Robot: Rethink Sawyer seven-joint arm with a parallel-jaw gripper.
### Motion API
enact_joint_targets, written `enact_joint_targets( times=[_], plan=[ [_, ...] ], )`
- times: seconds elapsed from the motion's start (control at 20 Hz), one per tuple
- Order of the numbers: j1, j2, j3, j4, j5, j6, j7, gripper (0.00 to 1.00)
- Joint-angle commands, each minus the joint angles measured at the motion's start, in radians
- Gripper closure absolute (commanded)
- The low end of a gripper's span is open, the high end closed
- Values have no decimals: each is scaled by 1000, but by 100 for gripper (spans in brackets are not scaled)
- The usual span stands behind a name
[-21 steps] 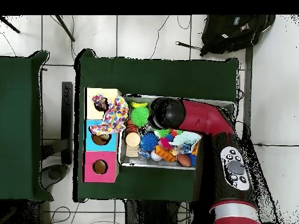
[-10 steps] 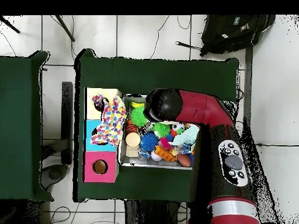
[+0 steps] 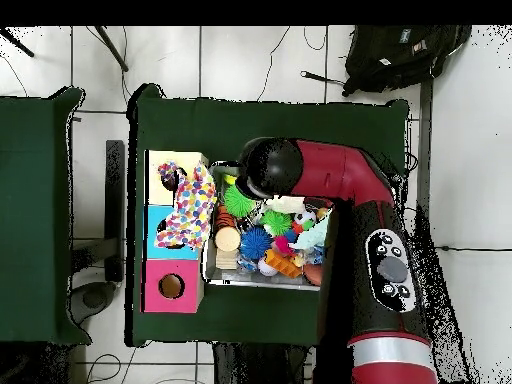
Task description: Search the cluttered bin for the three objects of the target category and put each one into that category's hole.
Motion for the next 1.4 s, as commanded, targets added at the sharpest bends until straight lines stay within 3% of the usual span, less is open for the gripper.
enact_joint_targets(
  times=[0.05,0.45,1.4],
  plan=[
    [19,38,76,-109,-53,172,-150,100],
    [4,-60,81,-46,-6,271,-141,100],
    [3,-20,104,-91,-38,288,-175,100]
  ],
)
